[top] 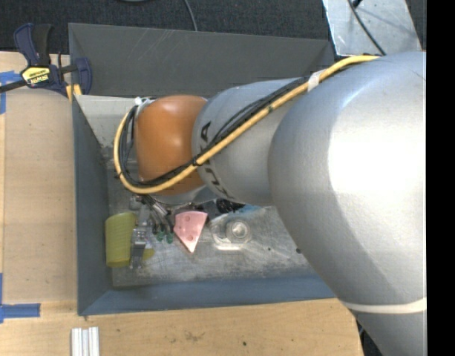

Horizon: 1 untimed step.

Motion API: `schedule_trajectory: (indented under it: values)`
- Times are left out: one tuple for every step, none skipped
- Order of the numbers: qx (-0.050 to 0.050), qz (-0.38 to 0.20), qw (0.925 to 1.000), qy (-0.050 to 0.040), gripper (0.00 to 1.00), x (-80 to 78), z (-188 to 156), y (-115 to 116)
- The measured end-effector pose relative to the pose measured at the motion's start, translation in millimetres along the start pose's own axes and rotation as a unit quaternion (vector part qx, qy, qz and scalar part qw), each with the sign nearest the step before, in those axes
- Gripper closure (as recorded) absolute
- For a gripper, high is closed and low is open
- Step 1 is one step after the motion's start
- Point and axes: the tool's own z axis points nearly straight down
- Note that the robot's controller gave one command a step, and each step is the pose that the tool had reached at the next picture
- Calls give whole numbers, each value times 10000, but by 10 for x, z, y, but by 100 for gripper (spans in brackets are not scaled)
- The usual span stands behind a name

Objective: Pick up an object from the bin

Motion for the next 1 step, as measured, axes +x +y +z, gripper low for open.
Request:
schedule_trajectory:
  values:
    - [-1,2,10000,0,100,0,2,-1]
